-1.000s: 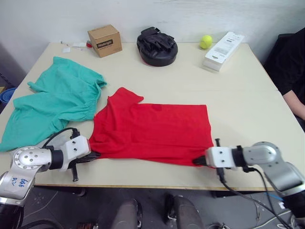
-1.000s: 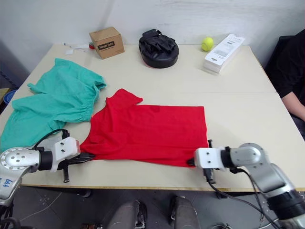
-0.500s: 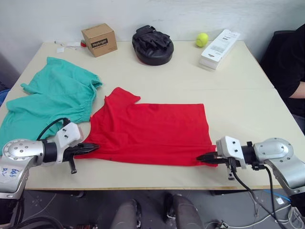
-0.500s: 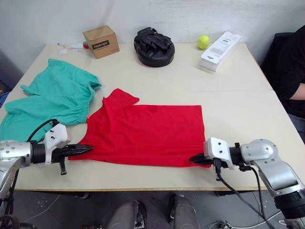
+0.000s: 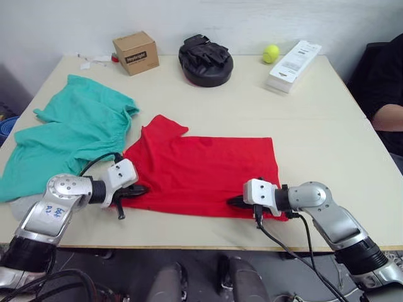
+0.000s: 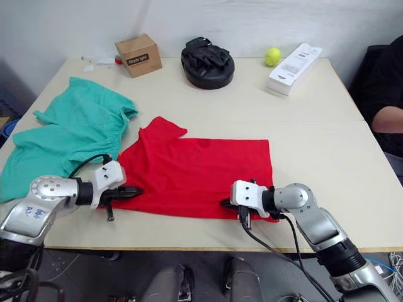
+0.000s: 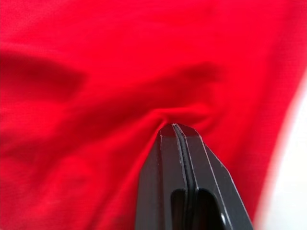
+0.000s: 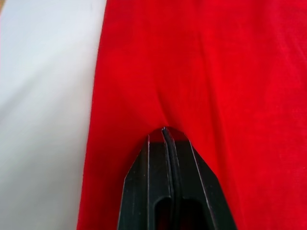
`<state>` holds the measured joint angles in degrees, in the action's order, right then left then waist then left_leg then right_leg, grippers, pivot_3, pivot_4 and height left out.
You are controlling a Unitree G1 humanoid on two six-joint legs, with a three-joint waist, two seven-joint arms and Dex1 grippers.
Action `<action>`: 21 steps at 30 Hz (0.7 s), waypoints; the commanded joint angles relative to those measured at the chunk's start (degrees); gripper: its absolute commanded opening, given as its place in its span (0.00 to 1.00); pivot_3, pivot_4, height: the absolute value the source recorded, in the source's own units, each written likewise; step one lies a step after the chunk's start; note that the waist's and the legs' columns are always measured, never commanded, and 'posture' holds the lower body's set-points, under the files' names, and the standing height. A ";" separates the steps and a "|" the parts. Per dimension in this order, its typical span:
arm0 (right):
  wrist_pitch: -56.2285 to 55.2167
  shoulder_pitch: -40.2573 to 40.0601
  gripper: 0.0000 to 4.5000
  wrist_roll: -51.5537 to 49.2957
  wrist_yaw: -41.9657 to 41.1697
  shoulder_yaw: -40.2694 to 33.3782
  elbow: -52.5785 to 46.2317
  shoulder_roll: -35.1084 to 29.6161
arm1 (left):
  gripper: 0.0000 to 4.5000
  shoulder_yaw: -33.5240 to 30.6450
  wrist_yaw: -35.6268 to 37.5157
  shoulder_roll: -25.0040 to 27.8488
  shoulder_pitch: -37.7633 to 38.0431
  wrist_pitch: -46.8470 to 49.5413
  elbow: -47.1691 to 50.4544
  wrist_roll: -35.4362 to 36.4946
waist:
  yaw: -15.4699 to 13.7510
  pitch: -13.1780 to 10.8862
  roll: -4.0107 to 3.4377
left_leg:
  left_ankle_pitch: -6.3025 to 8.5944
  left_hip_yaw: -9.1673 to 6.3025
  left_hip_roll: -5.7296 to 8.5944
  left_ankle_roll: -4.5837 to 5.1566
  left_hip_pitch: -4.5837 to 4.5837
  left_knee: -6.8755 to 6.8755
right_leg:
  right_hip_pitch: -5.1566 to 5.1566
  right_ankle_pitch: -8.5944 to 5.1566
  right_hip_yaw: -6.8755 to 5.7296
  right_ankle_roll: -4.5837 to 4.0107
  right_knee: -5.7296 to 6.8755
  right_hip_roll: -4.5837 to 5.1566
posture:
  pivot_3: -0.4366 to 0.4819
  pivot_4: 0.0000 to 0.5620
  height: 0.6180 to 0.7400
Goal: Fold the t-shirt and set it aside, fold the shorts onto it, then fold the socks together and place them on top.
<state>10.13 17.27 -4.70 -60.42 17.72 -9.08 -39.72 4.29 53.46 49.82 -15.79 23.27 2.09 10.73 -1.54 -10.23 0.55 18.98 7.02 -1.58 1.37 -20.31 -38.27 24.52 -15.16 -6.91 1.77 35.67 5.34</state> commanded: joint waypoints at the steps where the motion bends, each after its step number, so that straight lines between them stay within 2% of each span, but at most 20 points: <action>1: 1.50 -2.61 0.00 1.52 -0.14 -0.93 -0.34 -2.95 | 0.00 0.82 -2.54 -0.10 -1.40 -1.89 -5.81 -4.54 | 0.05 0.03 -0.01 | 0.00 0.00 0.00 -0.01 0.03 0.01 | -0.03 0.00 0.00 0.00 0.00 0.01 | 0.48 0.27 1.00; 6: 0.84 -8.65 0.00 0.85 -1.86 -5.93 -0.31 -10.33 | 0.00 -1.12 -2.53 0.33 -1.60 -3.72 -8.28 -4.02 | 0.11 0.11 -0.03 | -0.04 0.00 0.00 0.08 0.06 0.08 | -0.04 0.00 0.00 0.00 0.00 0.02 | 0.48 0.27 1.00; 11: -0.81 -12.37 0.00 -0.97 -2.24 -10.63 0.65 -14.18 | 0.00 -3.77 -0.09 0.81 1.43 -1.60 -3.90 -0.04 | 0.14 0.24 0.22 | -0.03 0.00 -0.03 0.08 0.11 0.11 | -0.07 -0.01 0.00 -0.01 -0.02 0.01 | 0.48 0.27 1.00; 16: 7.73 -7.31 0.00 -11.18 -0.22 -14.83 -4.84 -8.99 | 0.00 -6.40 3.15 1.89 5.28 1.45 2.21 4.04 | 0.58 0.12 0.23 | -0.01 0.00 -0.05 0.04 0.05 0.16 | 0.02 -0.03 0.01 -0.04 -0.06 0.01 | 0.48 0.27 1.00; 19: 13.13 -4.06 0.00 -13.70 1.84 -13.53 -8.41 -5.12 | 0.00 -5.92 2.89 1.89 6.25 0.74 2.94 2.67 | 0.84 0.00 0.06 | -0.02 0.00 -0.06 0.02 -0.02 0.16 | 0.13 -0.04 0.01 -0.06 -0.03 0.01 | 0.48 0.27 1.00; 21: 14.84 -2.23 0.00 -11.83 3.74 -9.73 -9.78 -1.91 | 0.00 -5.16 2.29 1.08 5.84 0.50 2.37 1.86 | 0.80 -0.01 0.03 | -0.02 -0.02 -0.06 0.00 -0.06 0.20 | 0.18 -0.06 0.00 -0.09 -0.02 0.01 | 0.48 0.27 1.00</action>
<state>23.48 14.66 -16.40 -57.93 5.95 -16.07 -42.75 -1.46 55.91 50.69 -10.31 24.12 4.02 13.42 -0.74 -10.24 0.58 18.97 6.98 -1.64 1.35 -20.37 -38.06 24.70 -15.23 -6.92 1.67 35.65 5.35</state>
